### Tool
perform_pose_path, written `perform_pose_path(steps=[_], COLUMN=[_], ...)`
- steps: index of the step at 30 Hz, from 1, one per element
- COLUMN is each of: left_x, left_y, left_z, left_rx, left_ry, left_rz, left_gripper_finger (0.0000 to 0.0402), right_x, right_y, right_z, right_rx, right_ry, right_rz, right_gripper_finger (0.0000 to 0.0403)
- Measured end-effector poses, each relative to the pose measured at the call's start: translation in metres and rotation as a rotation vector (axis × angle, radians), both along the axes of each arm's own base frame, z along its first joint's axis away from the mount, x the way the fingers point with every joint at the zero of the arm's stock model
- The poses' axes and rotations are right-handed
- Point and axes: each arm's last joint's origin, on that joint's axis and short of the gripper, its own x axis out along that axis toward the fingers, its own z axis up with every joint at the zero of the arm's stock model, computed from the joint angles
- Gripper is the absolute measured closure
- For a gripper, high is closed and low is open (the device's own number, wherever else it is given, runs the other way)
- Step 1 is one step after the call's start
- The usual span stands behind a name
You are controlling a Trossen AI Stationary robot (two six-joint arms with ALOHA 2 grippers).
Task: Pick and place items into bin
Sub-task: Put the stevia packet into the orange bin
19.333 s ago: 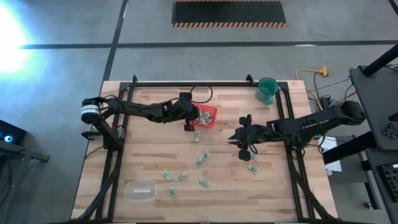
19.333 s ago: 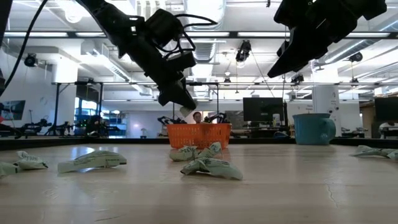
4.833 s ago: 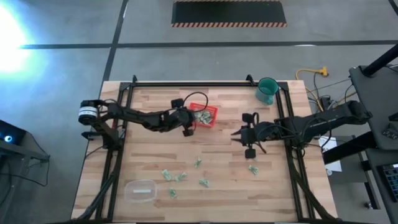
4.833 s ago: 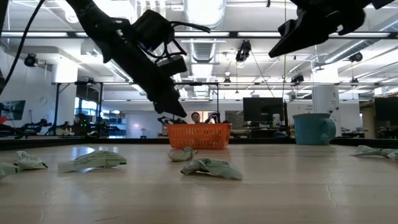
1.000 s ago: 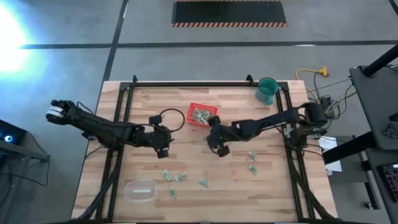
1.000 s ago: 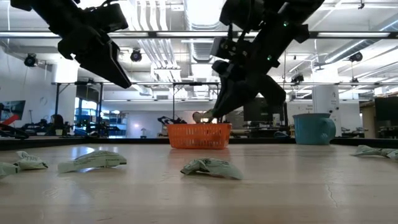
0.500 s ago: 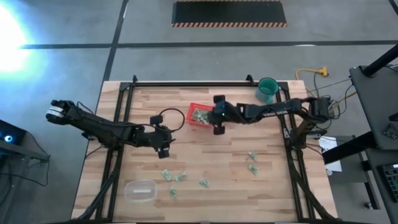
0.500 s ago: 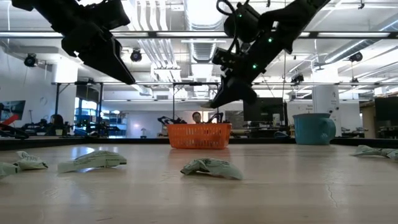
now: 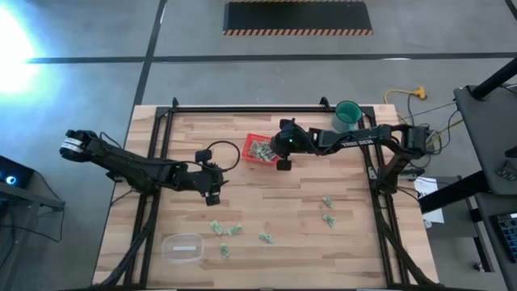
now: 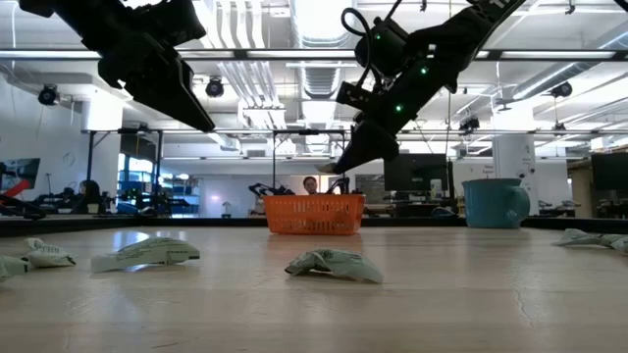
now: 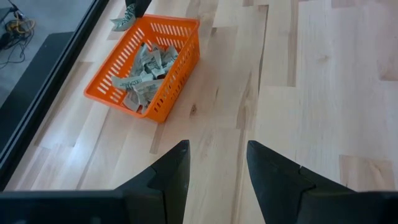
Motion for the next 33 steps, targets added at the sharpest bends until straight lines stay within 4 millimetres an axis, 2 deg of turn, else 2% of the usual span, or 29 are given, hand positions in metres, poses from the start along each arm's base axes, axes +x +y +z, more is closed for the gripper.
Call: perform_pose_path(steps=[10, 21, 26, 33], left_x=[0.000, 0.000, 0.008, 0.023], left_y=[0.000, 0.000, -0.005, -0.014], left_z=[0.000, 0.000, -0.009, -0.030], left_rx=[-0.004, -0.029, -0.127, -0.234], left_ry=[-0.005, -0.010, 0.019, 0.102], left_rz=[0.002, 0.010, -0.050, -0.157], left_gripper_finger=[0.0259, 0.0259, 0.0259, 0.0259], right_x=[-0.002, -0.003, -0.004, -0.014], right_y=[0.000, 0.001, 0.007, 0.027], right_z=[-0.003, -0.003, 0.005, 0.019], right_rx=[0.009, -0.014, -0.018, 0.052], right_ry=[0.007, 0.019, 0.006, 0.038], right_rz=[-0.006, 0.008, 0.034, 0.134], right_gripper_finger=[0.0362, 0.0260, 0.0239, 0.0236])
